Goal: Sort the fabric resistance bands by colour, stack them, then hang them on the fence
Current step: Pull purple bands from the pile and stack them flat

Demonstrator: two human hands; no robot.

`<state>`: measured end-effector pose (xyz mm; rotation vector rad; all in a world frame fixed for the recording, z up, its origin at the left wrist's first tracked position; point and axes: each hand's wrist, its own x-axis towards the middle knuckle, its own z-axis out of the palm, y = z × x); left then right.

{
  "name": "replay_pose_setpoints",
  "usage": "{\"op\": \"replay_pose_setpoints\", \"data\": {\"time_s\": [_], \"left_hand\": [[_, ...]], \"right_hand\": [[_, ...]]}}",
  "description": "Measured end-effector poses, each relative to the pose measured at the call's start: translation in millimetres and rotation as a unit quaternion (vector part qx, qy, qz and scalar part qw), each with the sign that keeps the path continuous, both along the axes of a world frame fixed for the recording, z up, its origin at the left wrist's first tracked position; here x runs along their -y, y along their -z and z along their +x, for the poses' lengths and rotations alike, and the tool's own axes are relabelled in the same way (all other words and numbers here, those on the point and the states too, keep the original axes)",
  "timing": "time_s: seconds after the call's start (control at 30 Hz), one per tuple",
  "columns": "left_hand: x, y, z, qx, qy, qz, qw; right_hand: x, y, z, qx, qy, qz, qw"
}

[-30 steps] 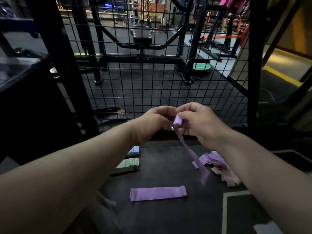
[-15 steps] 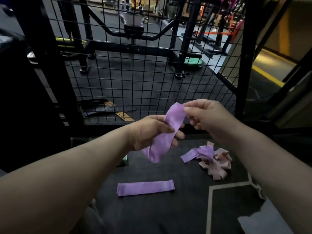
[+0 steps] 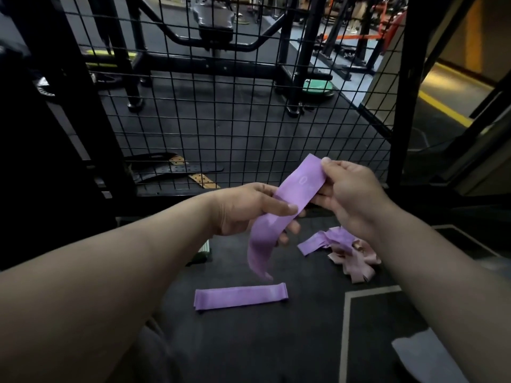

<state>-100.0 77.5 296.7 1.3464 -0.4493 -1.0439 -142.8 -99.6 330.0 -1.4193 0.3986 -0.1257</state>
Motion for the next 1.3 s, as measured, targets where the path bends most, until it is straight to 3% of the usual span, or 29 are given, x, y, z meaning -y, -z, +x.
{"op": "replay_pose_setpoints", "data": {"time_s": [0.1,0.3,0.4,0.57,0.63,0.9,1.03,1.3], "left_hand": [[-0.4,1.8,-0.4,0.001,-0.004,0.002,1.0],[2.7,4.5,1.0,-0.042,-0.073,-0.056,0.995],[-0.2,5.5,5.6,-0.073,-0.088,-0.081,0.99],[-5.7,8.7,18.6,-0.115,-0.221,-0.095,0.964],[-6.9,8.4,22.5,-0.119,-0.265,-0.109,0.951],[-8.5,3.9,24.9,-0.124,-0.36,-0.118,0.917],[-8.9,2.6,24.7,-0.136,-0.384,-0.114,0.906],[-18.3,8.6,33.5,-0.148,-0.465,-0.119,0.865]], "right_hand": [[4.0,7.1,-2.3,-0.022,-0.014,0.043,0.999],[-11.0,29.0,-17.9,-0.116,-0.233,0.132,0.956],[-23.5,42.1,-27.4,-0.109,-0.286,0.069,0.95],[-35.0,67.7,-43.4,-0.09,-0.277,-0.123,0.949],[-33.4,73.9,-46.6,-0.102,-0.272,-0.147,0.945],[-22.0,79.3,-60.5,-0.156,-0.267,-0.014,0.951],[-17.7,82.8,-65.2,-0.161,-0.27,-0.009,0.949],[-6.7,90.8,-62.4,-0.187,-0.137,0.091,0.968]]}}
